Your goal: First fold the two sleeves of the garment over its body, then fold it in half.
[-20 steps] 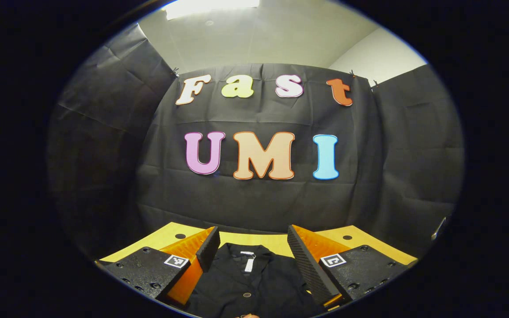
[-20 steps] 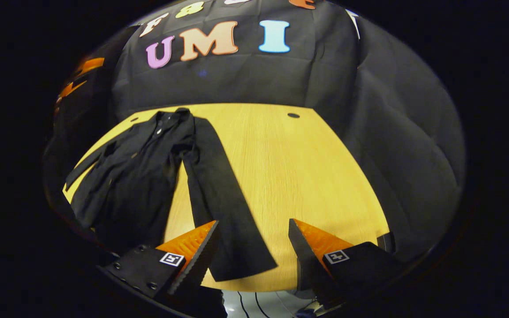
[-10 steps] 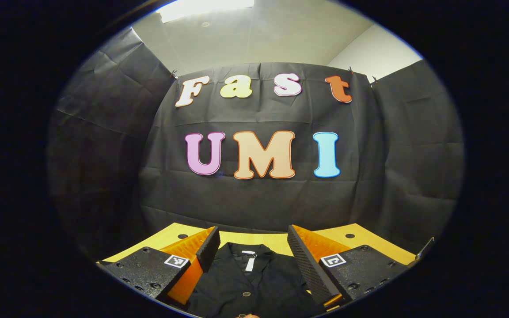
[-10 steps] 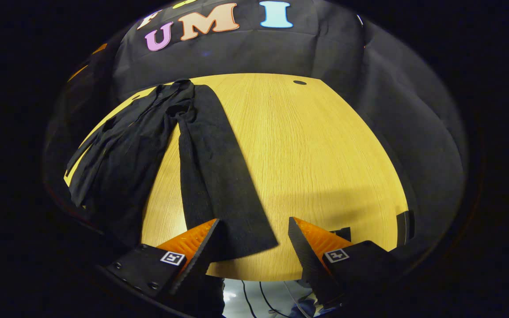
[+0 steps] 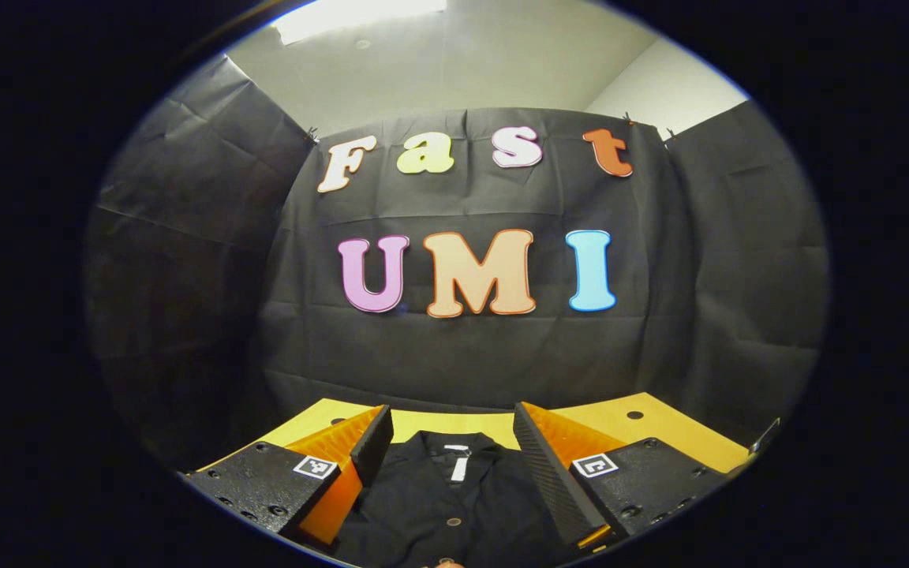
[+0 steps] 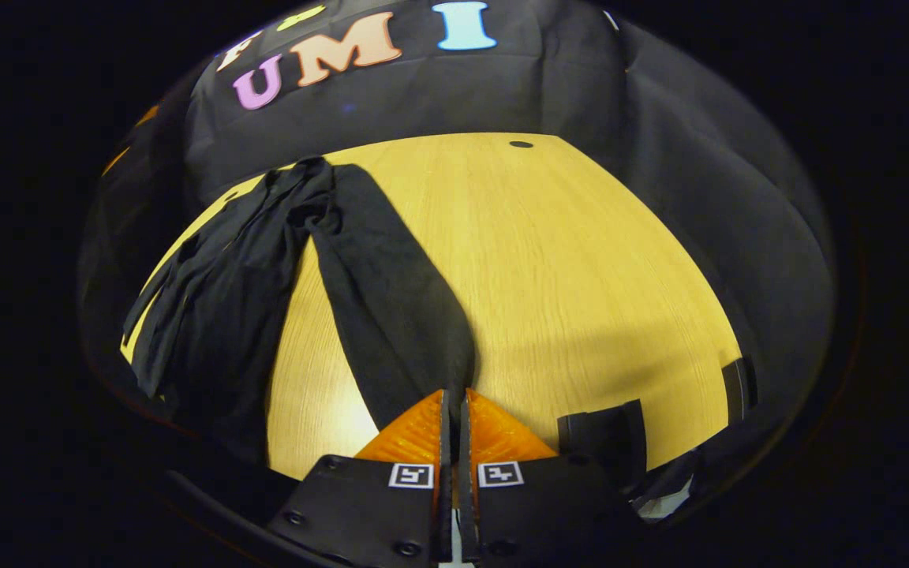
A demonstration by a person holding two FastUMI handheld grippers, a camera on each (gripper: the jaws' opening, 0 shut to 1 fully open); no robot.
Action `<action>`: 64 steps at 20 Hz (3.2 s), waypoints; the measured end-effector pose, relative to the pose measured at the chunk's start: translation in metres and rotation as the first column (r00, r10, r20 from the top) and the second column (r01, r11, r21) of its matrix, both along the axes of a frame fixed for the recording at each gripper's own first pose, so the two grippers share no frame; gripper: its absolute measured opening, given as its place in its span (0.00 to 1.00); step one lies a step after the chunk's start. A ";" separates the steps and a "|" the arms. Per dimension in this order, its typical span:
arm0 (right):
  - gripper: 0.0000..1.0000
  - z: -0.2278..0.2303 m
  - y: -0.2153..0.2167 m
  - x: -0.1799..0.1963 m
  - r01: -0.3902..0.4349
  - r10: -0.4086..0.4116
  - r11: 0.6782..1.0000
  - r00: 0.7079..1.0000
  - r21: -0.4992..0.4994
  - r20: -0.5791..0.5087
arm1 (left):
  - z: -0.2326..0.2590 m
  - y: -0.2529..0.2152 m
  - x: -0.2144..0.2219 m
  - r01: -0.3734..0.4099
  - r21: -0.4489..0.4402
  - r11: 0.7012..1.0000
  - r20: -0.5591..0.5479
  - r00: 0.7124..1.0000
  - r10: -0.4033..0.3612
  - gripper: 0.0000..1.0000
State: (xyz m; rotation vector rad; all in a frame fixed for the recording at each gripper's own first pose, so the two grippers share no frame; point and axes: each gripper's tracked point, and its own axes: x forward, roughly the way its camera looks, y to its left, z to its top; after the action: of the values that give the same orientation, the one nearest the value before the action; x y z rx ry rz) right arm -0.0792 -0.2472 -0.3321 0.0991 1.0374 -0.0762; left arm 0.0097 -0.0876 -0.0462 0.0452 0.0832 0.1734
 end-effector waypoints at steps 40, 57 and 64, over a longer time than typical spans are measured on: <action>0.06 0.225 0.367 0.285 -0.290 0.255 0.957 0.784 -0.030 0.566 | -0.033 0.313 -0.061 -0.227 -0.018 0.974 -0.067 0.972 0.225 0.93; 0.06 0.131 0.496 0.323 -0.411 0.425 0.903 0.817 -0.123 0.389 | -0.087 0.395 -0.091 -0.294 -0.049 0.955 -0.178 0.943 0.281 0.93; 0.40 0.107 0.520 0.334 -0.433 0.447 0.892 0.811 -0.126 0.377 | -0.120 0.413 -0.114 -0.353 -0.047 0.934 -0.271 0.905 0.328 0.94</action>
State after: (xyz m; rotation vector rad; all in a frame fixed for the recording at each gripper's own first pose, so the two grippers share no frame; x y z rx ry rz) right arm 0.2548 0.2725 -0.2247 -0.1576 0.6268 0.3415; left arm -0.1039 0.3256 -0.1666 -0.0429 0.3626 0.5154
